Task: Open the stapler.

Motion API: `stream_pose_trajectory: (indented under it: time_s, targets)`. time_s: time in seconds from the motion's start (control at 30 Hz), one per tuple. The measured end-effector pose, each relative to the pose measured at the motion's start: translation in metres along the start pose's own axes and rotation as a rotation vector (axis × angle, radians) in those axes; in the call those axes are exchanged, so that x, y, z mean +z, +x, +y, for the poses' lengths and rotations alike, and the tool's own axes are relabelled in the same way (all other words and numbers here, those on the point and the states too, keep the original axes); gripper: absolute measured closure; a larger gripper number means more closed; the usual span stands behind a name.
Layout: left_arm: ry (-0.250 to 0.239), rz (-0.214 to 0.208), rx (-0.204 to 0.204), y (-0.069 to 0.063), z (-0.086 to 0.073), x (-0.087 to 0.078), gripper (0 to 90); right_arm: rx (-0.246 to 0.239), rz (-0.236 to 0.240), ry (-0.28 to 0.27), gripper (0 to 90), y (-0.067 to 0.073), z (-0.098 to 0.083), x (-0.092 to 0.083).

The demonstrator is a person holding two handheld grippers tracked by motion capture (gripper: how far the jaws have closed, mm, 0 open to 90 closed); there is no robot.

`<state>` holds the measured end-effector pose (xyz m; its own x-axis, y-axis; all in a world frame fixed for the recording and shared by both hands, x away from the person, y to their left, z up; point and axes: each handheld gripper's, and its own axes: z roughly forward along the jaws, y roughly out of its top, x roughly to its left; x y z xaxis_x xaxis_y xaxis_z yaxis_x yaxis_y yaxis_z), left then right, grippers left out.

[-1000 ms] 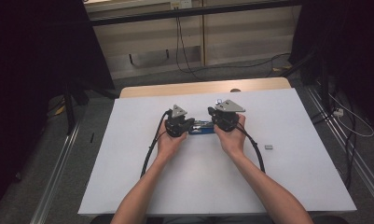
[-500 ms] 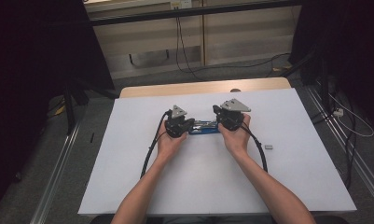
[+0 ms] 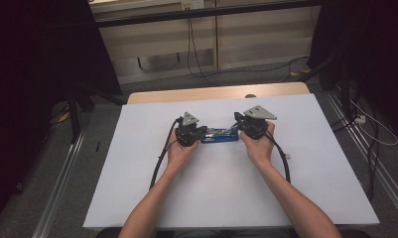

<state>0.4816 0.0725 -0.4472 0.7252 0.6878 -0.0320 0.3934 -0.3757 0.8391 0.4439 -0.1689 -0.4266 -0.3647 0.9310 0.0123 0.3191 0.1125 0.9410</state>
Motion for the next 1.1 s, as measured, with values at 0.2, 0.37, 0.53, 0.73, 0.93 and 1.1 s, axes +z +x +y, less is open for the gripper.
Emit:
stream_pose_trajectory:
  time_s: [0.2,0.37,0.53,0.73,0.93,1.1]
  targets:
    - [0.001,0.003,0.003,0.0,0.0,0.0,90.0,-0.006,-0.003,0.008,90.0,-0.003,-0.001,-0.002]
    - [-0.003,0.002,0.0,0.0,0.0,0.0,90.0,-0.011,-0.013,0.024,90.0,-0.008,-0.005,-0.003]
    - [-0.003,0.002,0.0,0.0,0.0,0.0,90.0,-0.005,-0.025,0.03,90.0,-0.014,-0.008,-0.008]
    - [0.0,0.003,-0.001,0.0,0.0,0.0,90.0,-0.005,-0.039,0.041,90.0,-0.019,-0.011,-0.01]
    - [-0.005,0.001,-0.01,0.0,0.0,0.0,90.0,-0.008,-0.047,0.052,90.0,-0.021,-0.015,-0.01]
    - [-0.004,0.001,-0.009,0.0,0.0,0.0,90.0,-0.011,-0.055,0.063,90.0,-0.022,-0.017,-0.009]
